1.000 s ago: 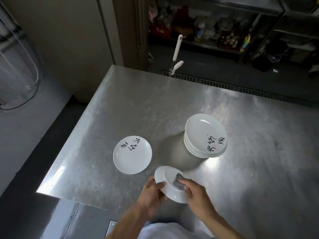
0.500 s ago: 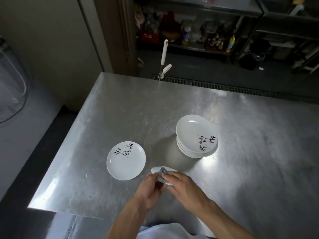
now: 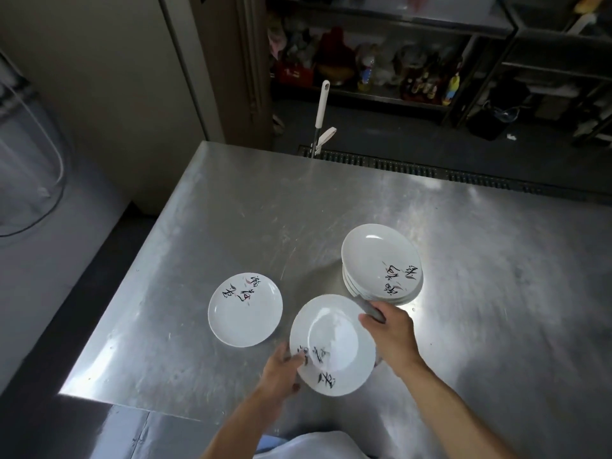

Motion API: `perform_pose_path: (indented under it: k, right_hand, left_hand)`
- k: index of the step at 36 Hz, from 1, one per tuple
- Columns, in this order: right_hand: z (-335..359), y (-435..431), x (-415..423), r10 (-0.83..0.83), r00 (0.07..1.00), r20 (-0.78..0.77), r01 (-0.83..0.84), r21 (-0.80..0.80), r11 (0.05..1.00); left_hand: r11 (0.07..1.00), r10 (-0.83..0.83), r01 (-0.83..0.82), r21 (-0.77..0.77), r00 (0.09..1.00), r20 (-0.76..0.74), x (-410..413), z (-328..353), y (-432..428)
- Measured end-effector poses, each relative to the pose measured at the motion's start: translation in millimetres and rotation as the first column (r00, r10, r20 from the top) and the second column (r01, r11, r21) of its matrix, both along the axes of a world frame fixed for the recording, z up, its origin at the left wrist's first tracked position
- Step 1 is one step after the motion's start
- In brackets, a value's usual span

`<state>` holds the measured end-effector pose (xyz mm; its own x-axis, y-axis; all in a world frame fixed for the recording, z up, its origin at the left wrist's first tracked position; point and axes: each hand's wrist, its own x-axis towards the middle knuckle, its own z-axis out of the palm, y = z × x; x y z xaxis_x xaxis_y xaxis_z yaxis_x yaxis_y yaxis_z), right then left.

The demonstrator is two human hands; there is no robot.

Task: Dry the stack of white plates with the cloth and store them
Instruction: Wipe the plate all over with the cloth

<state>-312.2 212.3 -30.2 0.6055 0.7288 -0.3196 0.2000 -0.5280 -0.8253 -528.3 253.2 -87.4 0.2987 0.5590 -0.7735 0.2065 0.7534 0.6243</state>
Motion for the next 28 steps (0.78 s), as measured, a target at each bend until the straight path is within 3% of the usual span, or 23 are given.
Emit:
perform_pose_path:
  k: [4,9,17,28]
  right_hand:
    - [8,3,8,-0.091,0.990,-0.110,0.098,0.066,0.993]
    - [24,14,29,-0.165,0.986,-0.015,0.165,0.191,0.968]
    - [31,21,81,-0.252,0.967,0.030,0.241,0.199,0.950]
    - [17,24,106,-0.345,0.934,-0.098,0.354,0.109,0.929]
  left_hand:
    - [0.993,0.060,-0.075,0.092,0.985,0.164,-3,15,1]
    - [0.975,0.028,-0.075,0.209,0.976,0.217,16,42,21]
    - [0.963,-0.048,-0.013,0.271,0.974,0.220,82,72,70]
    - [0.961,-0.102,0.077,0.266,0.992,0.080,146,72,103]
